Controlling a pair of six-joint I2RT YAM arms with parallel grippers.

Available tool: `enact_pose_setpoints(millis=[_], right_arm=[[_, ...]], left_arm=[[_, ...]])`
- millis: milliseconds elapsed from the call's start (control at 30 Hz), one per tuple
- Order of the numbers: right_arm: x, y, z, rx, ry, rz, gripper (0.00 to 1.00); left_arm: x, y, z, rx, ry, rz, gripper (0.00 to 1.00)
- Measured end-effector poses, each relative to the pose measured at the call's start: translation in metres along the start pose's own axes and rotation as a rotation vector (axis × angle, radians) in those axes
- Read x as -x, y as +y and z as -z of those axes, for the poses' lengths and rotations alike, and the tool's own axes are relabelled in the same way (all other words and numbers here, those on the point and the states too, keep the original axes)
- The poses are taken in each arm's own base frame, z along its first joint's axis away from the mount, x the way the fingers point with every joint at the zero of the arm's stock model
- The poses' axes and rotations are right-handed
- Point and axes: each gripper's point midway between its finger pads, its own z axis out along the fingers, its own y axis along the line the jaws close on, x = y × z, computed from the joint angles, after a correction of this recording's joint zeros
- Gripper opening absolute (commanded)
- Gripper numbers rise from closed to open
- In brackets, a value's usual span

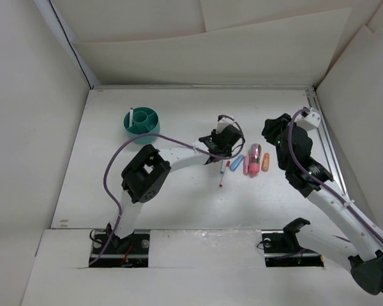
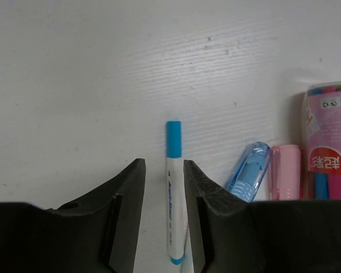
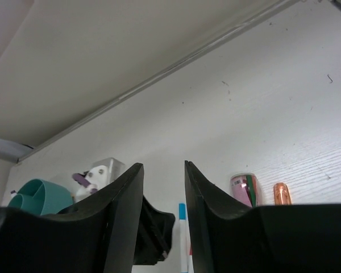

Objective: Sort the stationery into containers
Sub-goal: Pick up the pen from the center of the board.

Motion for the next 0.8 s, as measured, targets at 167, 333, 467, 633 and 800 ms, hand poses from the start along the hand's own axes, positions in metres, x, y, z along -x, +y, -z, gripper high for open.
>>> enact_pose_setpoints(millis=[167,333,467,633,800], right_arm=[[0.005,-0.001,0.002,0.001,-0.012,-0.012,0.43],[0.006,-0.001,0.002,0.003,-0.013,-0.014,0.47],[0.007,0.0,0.004,0.011,-0.013,-0.016,0.47],[0.006,0.001,0.004,0.016,-0.009,-0.017,0.47],[0.008,0.002,0.006,0.024,-0.012,-0.022,0.48]], left_arm=[[-0.008,-0.017,-0.006,-0.025,0.025,-0.024,0.3],[0.006,-0.027,-0.019,-0.031,0.005,-0.014,0.3],[0.0,-0.026,-0.029,-0.015,0.019,-0.026,0.3],[-0.013,-0.017,-0.037,0.028,0.042,-0.052,0.3],[-0.016,-0.011,-0.039,0.057,0.041,-0.066,0.3]])
